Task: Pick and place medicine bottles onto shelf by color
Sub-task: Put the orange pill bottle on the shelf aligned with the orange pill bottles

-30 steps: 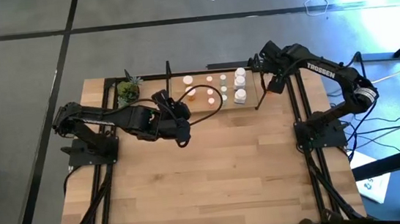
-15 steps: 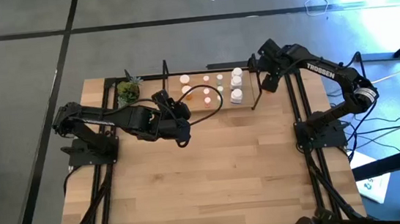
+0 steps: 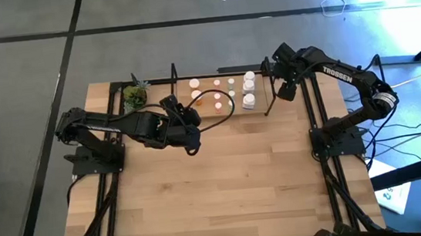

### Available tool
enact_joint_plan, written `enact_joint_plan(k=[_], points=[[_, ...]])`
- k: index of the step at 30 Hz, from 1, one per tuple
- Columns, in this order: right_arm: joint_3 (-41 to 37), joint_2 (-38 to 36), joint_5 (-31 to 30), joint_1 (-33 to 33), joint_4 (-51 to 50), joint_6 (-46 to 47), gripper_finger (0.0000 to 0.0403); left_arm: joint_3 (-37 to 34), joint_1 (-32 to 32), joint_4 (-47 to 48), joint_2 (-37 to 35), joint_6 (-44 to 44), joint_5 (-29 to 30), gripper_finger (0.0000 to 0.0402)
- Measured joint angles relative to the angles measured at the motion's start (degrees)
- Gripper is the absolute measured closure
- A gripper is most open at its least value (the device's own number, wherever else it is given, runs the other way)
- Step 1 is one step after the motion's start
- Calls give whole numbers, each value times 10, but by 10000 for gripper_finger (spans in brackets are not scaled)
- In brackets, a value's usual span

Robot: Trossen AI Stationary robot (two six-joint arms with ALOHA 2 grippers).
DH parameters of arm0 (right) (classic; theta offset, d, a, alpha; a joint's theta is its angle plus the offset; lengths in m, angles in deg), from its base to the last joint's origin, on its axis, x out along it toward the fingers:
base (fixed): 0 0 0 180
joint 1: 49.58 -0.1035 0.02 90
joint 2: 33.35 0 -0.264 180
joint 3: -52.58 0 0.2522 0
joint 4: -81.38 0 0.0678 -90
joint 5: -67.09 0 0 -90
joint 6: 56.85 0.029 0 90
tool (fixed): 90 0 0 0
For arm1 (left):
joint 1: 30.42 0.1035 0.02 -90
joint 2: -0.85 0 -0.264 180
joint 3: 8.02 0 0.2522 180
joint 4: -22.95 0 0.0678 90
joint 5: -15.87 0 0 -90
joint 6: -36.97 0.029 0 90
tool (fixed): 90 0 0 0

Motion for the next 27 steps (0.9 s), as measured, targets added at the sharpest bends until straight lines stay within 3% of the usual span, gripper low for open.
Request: enact_joint_plan(k=[7,27], points=[[0,0,57,1,-17,-4,205,0,0,0,0,0,0,199],[0,0,56,9,-11,48,205,0,0,0,0,0,-1,199]])
